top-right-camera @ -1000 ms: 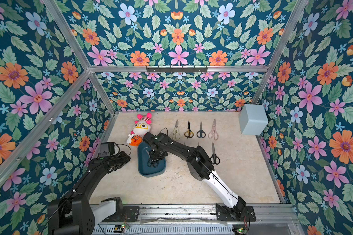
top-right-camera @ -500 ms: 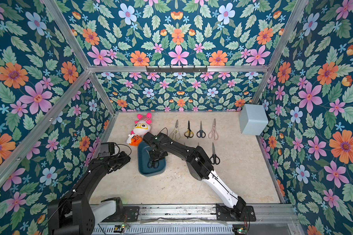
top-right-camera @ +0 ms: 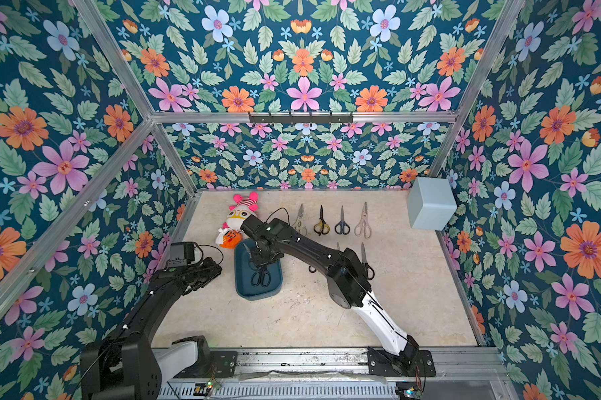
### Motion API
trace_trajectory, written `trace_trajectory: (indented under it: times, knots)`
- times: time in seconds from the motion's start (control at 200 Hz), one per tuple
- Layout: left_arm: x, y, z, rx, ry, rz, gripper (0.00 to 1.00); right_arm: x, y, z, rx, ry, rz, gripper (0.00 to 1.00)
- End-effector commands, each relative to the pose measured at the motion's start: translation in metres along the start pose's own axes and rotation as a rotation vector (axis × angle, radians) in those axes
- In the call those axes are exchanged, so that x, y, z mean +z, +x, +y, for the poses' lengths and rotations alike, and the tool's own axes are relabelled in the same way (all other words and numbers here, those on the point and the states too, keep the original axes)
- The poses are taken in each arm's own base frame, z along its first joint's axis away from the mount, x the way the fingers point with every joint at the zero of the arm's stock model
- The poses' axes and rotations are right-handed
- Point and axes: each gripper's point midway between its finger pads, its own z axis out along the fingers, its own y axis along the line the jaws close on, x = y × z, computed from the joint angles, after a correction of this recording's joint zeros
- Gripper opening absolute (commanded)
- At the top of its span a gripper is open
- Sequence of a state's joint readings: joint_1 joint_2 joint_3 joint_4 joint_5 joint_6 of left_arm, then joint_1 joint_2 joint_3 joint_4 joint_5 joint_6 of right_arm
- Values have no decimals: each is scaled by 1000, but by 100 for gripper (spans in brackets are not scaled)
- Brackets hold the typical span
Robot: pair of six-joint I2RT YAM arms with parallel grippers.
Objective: Take the scissors out of the storage box
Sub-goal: Place the scissors at the center of the board.
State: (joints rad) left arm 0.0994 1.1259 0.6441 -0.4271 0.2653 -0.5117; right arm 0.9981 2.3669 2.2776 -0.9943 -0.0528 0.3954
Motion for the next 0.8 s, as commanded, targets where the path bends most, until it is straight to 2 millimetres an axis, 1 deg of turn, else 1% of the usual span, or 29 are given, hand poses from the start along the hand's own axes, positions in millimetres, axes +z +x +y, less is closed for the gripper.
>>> trace_trajectory:
  times: [0.0, 0.09, 0.16, 0.3, 0.45, 0.51, 0.58, 0.68, 0.795]
  knots:
    - [-5, 0, -6, 47, 23, 13, 40, -17, -6, -2, 29, 5, -37, 0]
    - [-8, 2, -12, 64, 53, 25, 40, -27, -3, -16, 85, 47, -36, 0]
    - [-8, 3, -15, 75, 65, 34, 41, -32, 5, -33, 153, 101, -20, 0]
    - [-11, -2, -15, 98, 55, 21, 41, -38, 31, -67, 253, 216, 12, 0]
    - [-12, -6, -17, 106, 52, 13, 41, -38, 62, -94, 345, 288, 30, 0]
    - [-12, -7, -17, 104, 48, 12, 41, -34, 75, -103, 390, 296, 39, 0]
    - [-12, -8, -17, 103, 44, 6, 41, -25, 84, -110, 439, 277, 53, 0]
    - [-12, -8, -16, 98, 43, 5, 41, -13, 87, -117, 485, 260, 61, 0]
    - [-12, -6, -15, 97, 37, 4, 41, 0, 81, -117, 484, 263, 70, 0]
